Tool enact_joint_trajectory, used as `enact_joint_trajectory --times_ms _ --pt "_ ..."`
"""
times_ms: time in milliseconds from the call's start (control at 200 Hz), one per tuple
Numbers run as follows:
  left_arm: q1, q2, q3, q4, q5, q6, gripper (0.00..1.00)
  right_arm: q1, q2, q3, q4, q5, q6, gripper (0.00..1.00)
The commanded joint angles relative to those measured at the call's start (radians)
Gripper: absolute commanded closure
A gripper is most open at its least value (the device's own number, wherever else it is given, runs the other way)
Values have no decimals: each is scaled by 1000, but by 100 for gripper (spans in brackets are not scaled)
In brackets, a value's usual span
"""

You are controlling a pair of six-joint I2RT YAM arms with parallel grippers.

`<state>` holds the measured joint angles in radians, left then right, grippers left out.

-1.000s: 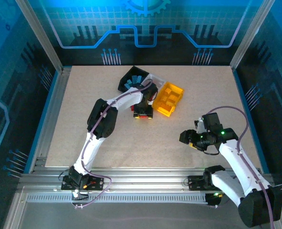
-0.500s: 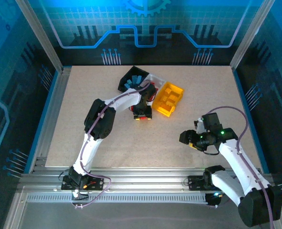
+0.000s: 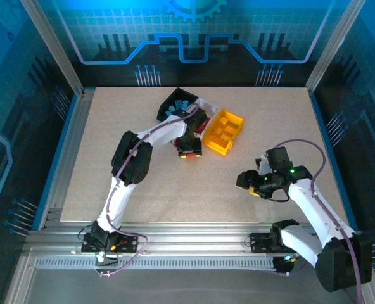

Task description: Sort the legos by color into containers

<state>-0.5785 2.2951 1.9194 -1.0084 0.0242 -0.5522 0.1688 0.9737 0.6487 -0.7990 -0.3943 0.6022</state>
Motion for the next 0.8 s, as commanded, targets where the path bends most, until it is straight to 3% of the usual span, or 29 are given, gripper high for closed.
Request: enact_joint_trajectory --times_ms 0,200,410,560,660,795 --pt "7 -69 37 -48 26 16 61 -11 -38 6 -18 -6 13 32" --pt "53 -91 119 -39 34 9 60 -10 -103 -12 -48 1 58 33" --pt "115 70 446 -120 48 19 59 -8 -191 -13 -126 29 79 33" --pt "152 164 574 -93 89 -10 55 -5 -223 -5 -154 34 111 33" --pt "166 199 604 -54 135 -19 42 1 -234 4 -156 40 143 32" --pt "168 198 586 -30 170 7 34 19 -213 9 -142 44 153 32"
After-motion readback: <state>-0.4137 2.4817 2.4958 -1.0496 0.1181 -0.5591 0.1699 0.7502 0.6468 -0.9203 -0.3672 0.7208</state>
